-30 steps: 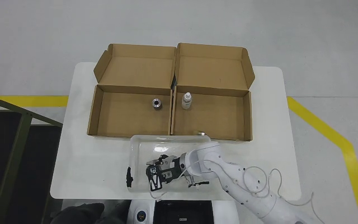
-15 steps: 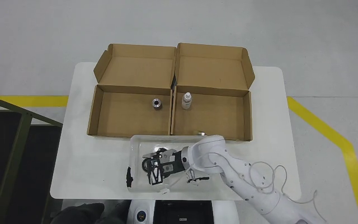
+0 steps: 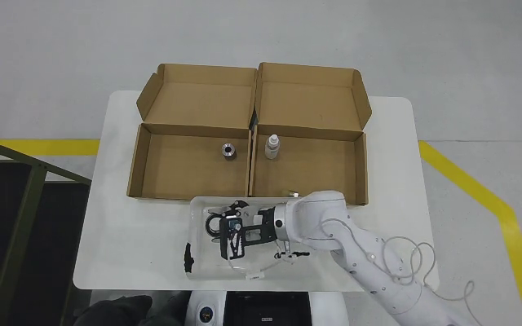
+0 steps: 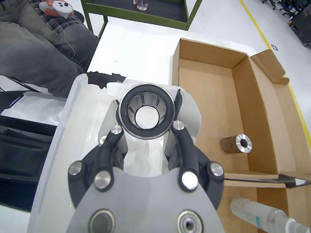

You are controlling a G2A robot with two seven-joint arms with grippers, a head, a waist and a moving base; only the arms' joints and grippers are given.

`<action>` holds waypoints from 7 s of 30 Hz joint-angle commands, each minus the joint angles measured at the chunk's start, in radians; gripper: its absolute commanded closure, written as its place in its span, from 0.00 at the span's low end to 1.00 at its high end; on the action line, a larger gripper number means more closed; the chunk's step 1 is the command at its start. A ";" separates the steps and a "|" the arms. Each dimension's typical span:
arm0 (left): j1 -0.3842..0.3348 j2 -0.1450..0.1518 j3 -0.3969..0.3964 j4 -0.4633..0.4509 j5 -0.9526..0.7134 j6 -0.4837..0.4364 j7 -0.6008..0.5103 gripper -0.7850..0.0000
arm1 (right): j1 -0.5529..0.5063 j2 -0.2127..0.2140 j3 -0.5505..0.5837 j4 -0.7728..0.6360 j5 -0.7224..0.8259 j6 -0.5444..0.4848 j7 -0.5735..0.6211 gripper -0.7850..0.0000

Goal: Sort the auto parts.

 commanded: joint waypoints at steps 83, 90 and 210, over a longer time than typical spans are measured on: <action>0.000 0.000 0.000 0.000 0.000 0.000 0.000 0.00 | 0.374 -0.135 -0.154 0.564 0.057 0.177 -0.040 1.00; 0.000 0.000 0.000 0.000 0.000 0.000 0.000 0.00 | 0.394 -0.156 -0.179 0.612 0.058 0.183 -0.037 1.00; 0.000 0.000 0.000 0.000 0.000 0.000 0.000 0.00 | -0.777 0.058 0.876 -0.094 -0.141 0.417 -0.730 0.00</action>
